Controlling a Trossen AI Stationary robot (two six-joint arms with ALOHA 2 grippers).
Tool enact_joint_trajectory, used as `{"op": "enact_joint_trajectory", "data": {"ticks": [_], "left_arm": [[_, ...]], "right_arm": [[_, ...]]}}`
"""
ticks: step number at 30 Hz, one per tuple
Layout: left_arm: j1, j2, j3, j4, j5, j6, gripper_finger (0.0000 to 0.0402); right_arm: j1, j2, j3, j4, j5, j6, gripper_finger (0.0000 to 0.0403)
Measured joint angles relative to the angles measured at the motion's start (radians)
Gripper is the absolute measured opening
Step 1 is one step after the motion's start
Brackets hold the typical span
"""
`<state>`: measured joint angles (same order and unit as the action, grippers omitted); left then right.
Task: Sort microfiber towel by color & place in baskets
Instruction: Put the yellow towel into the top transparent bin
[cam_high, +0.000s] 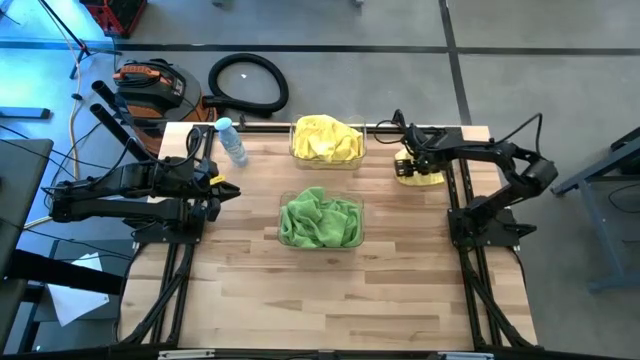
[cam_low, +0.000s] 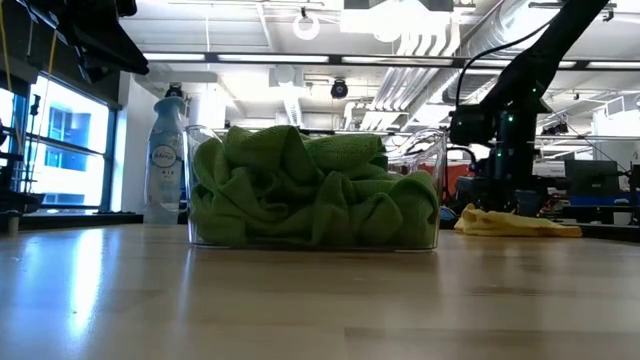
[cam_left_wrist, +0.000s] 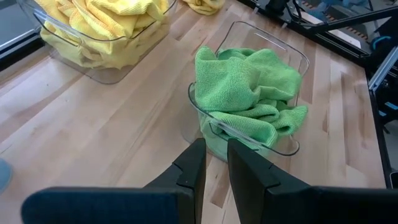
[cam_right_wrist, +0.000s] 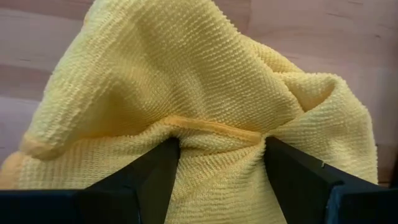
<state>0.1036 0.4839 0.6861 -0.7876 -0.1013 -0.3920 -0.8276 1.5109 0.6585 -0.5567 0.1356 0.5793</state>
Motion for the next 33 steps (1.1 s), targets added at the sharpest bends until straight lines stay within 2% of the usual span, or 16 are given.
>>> {"op": "enact_joint_trajectory", "data": {"ticks": [4,7,10,12,14,16,20,24,29,33], "left_arm": [[0.0,0.0,0.0,0.0,0.0,0.0,0.0053],[0.0,0.0,0.0,0.0,0.0,0.001,0.0053],[0.0,0.0,0.0,0.0,0.0,0.022,0.0053],[0.0,0.0,0.0,0.0,0.0,0.044,0.0053],[0.0,0.0,0.0,0.0,0.0,0.06,0.0053],[0.0,0.0,0.0,0.0,0.0,0.064,0.0053],[0.0,0.0,0.0,0.0,0.0,0.064,0.0053],[0.0,0.0,0.0,-0.001,0.0,0.064,0.0053],[0.0,0.0,0.0,-0.001,0.0,0.102,0.0053],[0.0,0.0,0.0,-0.001,0.001,0.136,0.0053]], "right_arm": [[0.004,0.005,-0.004,0.003,-0.009,0.007,0.0198],[0.005,0.005,-0.004,0.01,-0.024,0.007,0.0129],[0.006,-0.003,-0.006,0.016,-0.048,0.024,0.0043],[0.004,-0.026,-0.007,0.017,-0.103,0.024,0.0016],[0.007,-0.06,0.009,0.003,-0.174,0.034,0.0024],[0.009,-0.114,0.034,-0.044,-0.185,0.054,0.0028],[0.03,-0.231,0.128,-0.089,-0.114,0.063,0.0008],[0.078,-0.305,0.277,-0.1,-0.041,0.035,0.0008],[0.141,-0.271,0.515,-0.087,-0.004,-0.118,0.0004],[0.16,-0.168,0.698,-0.126,0.011,-0.226,0.0002]]}}
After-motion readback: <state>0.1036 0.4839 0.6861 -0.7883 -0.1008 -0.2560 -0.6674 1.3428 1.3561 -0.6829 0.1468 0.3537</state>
